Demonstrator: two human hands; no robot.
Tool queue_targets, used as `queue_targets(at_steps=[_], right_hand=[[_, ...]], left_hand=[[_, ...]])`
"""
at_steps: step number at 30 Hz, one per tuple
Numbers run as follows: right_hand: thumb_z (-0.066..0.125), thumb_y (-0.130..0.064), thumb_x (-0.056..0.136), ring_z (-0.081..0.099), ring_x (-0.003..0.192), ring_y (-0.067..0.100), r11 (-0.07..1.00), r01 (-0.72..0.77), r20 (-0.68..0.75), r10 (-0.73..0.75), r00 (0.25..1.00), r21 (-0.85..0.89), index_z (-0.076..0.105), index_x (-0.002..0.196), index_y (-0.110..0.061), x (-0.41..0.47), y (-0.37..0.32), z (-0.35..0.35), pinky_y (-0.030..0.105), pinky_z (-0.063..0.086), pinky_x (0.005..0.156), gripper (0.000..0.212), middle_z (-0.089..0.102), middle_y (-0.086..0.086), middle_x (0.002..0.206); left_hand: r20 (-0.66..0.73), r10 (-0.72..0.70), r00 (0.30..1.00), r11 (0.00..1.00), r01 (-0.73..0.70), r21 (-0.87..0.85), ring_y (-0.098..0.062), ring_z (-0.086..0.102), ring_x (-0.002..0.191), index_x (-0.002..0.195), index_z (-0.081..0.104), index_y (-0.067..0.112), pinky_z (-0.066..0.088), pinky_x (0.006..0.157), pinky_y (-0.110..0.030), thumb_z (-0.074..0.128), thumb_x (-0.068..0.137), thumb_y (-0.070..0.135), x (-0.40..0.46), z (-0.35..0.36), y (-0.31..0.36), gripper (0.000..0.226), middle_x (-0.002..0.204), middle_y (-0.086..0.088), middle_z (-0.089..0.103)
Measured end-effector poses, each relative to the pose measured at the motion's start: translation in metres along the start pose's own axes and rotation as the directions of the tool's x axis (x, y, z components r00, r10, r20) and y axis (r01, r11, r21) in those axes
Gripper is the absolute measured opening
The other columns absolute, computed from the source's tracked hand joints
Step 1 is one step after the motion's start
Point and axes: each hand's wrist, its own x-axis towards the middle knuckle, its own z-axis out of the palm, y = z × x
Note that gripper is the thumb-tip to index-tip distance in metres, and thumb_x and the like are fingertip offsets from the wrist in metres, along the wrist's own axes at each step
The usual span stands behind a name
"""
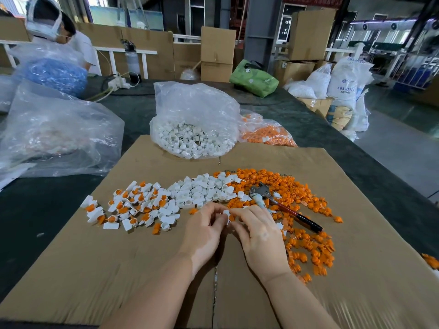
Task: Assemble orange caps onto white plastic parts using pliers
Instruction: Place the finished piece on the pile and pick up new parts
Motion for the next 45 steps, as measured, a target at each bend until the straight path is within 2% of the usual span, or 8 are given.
queue_targets(at_steps=[8, 16, 21, 30, 35, 40, 43, 45], right_hand=[[0.076, -0.002, 0.075, 0.061, 0.077, 0.024, 1.000, 0.014, -0.016, -0.014, 1.000, 0.000, 0.071, 0.095, -0.007, 0.000, 0.001, 0.001, 0.035, 0.053, 0.070, 0.021, 0.064, 0.004, 0.083], [0.075, -0.003, 0.075, 0.061, 0.077, 0.024, 0.999, 0.024, -0.015, -0.025, 1.000, -0.026, 0.071, 0.095, -0.007, 0.000, 0.001, 0.001, 0.036, 0.054, 0.070, 0.021, 0.064, 0.004, 0.084], [0.074, -0.003, 0.077, 0.060, 0.076, 0.024, 0.999, 0.034, -0.007, -0.035, 0.999, -0.040, 0.070, 0.097, -0.007, 0.000, 0.002, 0.003, 0.037, 0.053, 0.070, 0.021, 0.065, 0.005, 0.084], [0.067, -0.023, 0.079, 0.062, 0.083, 0.022, 0.988, 0.022, -0.001, -0.022, 1.000, -0.153, 0.069, 0.100, -0.012, 0.002, 0.000, 0.000, 0.035, 0.046, 0.073, 0.024, 0.065, 0.001, 0.091], [0.071, -0.025, 0.082, 0.059, 0.098, 0.027, 0.944, -0.120, -0.009, 0.123, 0.992, -0.307, 0.067, 0.106, -0.011, 0.011, 0.005, -0.009, 0.042, 0.043, 0.085, 0.028, 0.063, 0.005, 0.103], [0.042, -0.054, 0.091, 0.036, 0.124, 0.024, 0.702, -0.406, 0.112, 0.566, 0.817, -0.585, 0.041, 0.133, -0.021, 0.020, 0.020, -0.025, 0.042, 0.023, 0.106, 0.053, 0.044, 0.002, 0.131], [0.040, -0.060, 0.088, 0.033, 0.129, 0.028, 0.647, -0.471, 0.224, 0.701, 0.677, -0.600, 0.039, 0.132, -0.019, 0.025, 0.028, -0.030, 0.049, 0.024, 0.106, 0.060, 0.039, 0.006, 0.138], [0.040, -0.060, 0.087, 0.032, 0.130, 0.028, 0.634, -0.475, 0.255, 0.725, 0.640, -0.611, 0.040, 0.132, -0.019, 0.029, 0.030, -0.032, 0.050, 0.026, 0.104, 0.061, 0.037, 0.006, 0.140]], left_hand=[[-0.001, 0.002, 1.000, 1.000, -0.002, -0.003, -0.007, 0.063, 0.076, 0.089, 0.063, 0.021, 0.039, 0.061, -0.004, 0.055, 0.093, 0.016, 0.000, 0.001, 0.000, 0.010, 0.079, 0.001, 0.069], [-0.013, 0.028, 1.000, 1.000, -0.028, 0.015, -0.004, 0.056, 0.065, 0.090, 0.063, 0.017, 0.038, 0.056, -0.008, 0.062, 0.090, 0.022, 0.001, 0.001, -0.001, 0.006, 0.077, -0.004, 0.067], [-0.014, 0.025, 1.000, 0.999, -0.024, 0.042, 0.002, 0.054, 0.061, 0.090, 0.063, 0.019, 0.038, 0.056, -0.007, 0.062, 0.090, 0.023, 0.002, 0.001, -0.002, 0.004, 0.070, 0.005, 0.063], [-0.021, 0.042, 0.999, 0.997, -0.040, 0.068, -0.007, 0.057, 0.069, 0.093, 0.061, 0.017, 0.040, 0.058, -0.009, 0.060, 0.091, 0.022, 0.004, 0.001, 0.000, 0.005, 0.073, 0.004, 0.062], [-0.011, 0.014, 1.000, 1.000, -0.014, 0.000, -0.003, 0.060, 0.063, 0.086, 0.058, 0.020, 0.043, 0.059, -0.010, 0.060, 0.091, 0.018, 0.005, 0.004, 0.002, 0.006, 0.067, 0.004, 0.065], [-0.024, 0.008, 1.000, 1.000, -0.008, -0.006, -0.005, 0.062, 0.068, 0.087, 0.059, 0.021, 0.043, 0.059, -0.009, 0.059, 0.092, 0.022, 0.004, 0.004, 0.002, 0.005, 0.072, 0.002, 0.067], [-0.020, 0.041, 0.999, 0.998, -0.040, 0.057, -0.005, 0.062, 0.071, 0.087, 0.059, 0.022, 0.044, 0.061, -0.011, 0.058, 0.092, 0.024, 0.004, 0.003, 0.002, 0.006, 0.074, 0.004, 0.067], [-0.015, 0.051, 0.999, 0.996, -0.050, 0.077, -0.002, 0.060, 0.069, 0.087, 0.058, 0.022, 0.043, 0.061, -0.009, 0.057, 0.093, 0.024, 0.005, 0.003, 0.003, 0.006, 0.073, 0.005, 0.066]])
